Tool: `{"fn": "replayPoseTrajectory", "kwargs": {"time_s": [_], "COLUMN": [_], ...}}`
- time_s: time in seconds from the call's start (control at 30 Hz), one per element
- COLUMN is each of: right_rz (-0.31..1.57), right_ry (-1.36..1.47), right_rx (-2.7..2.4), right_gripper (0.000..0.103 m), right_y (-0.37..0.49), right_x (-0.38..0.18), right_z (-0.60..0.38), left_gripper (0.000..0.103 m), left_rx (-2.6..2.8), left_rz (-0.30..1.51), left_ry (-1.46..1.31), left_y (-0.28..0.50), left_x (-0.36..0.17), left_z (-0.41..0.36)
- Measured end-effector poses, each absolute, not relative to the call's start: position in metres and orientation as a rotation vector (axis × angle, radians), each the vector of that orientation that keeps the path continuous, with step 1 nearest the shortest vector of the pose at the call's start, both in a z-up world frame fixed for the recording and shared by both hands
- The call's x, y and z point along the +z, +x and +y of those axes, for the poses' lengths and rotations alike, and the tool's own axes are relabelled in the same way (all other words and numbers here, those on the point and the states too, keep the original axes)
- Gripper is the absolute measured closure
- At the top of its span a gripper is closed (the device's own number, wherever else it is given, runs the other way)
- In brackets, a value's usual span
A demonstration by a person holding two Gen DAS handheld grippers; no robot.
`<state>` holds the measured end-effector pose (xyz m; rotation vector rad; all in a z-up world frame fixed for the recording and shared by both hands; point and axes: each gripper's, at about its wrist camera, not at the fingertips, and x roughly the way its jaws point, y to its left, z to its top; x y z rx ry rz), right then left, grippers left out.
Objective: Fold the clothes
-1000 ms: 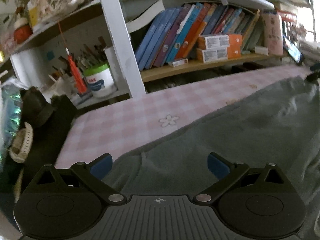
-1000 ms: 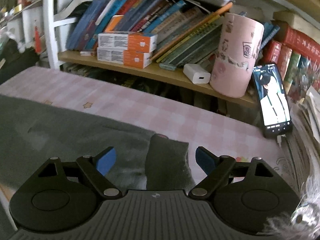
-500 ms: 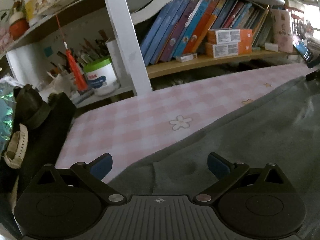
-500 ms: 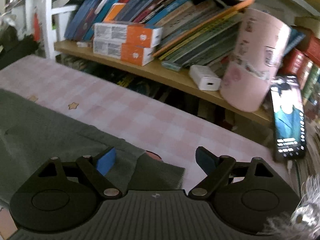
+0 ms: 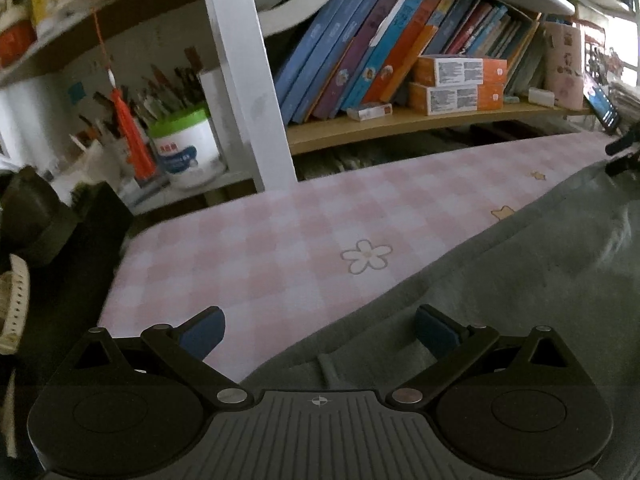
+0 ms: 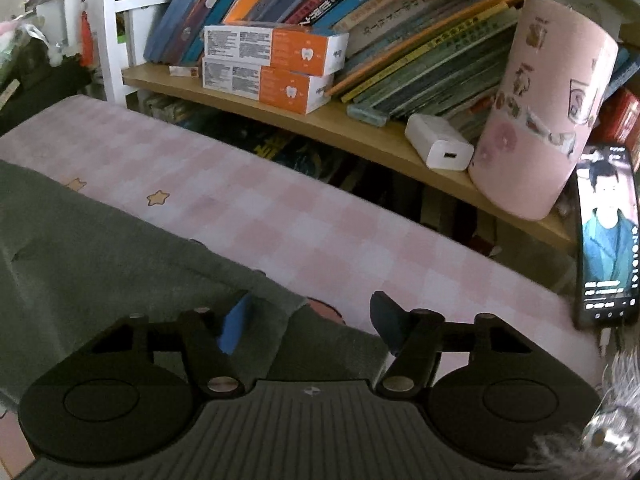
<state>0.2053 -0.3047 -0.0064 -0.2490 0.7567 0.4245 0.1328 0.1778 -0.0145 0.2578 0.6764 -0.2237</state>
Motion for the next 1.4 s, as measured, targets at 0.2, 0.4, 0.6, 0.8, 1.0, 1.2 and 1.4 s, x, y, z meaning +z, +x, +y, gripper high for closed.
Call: {"fn": "replayPoseTrajectory", "kwargs": {"time_s": [0.2,0.4,0.6,0.8,1.0,1.2,1.4], "right_rz": [0.785,0.790,0.810,0.726,0.556,0.497,0.437], "right_ry": [-0.192,-0.165,-0.142,-0.221,-0.295,-0.259,-0.253], "right_rx": [0.452,0.489,0.510,0.427,0.375,0.368,0.377], "right_gripper": [0.042,0.048,0.074,0.081,0.081,0.082,0.082], "right_y": [0.208,0.204,0.196,0.175,0.135,0.095,0.026], "right_x": [-0.008,-0.009,-0.005,-0.002,0.021,0.045,0.062], "right_z": [-0.313,-0.323,-0.324,-0.314,-0.308,-0.320,-0.326], "left_gripper": [0.011,0.031,0.075,0.089,0.089,0.089,0.089], "left_rx": [-0.324,-0.422,-0.476,-0.377,-0.344,-0.357,-0.378], "left_rz": [0.733,0.754,0.790,0.732,0.654,0.588,0.515], "left_ry": [0.283,0.230,0.168,0.219,0.238,0.228,0.239], "left_y": [0.141,0.143,0.142,0.130,0.110,0.079,0.024], "left_x": [-0.021,-0.024,-0.020,-0.016,0.010,0.037,0.063], "left_z": [0.171,0.176,0.174,0.158,0.156,0.153,0.152]}}
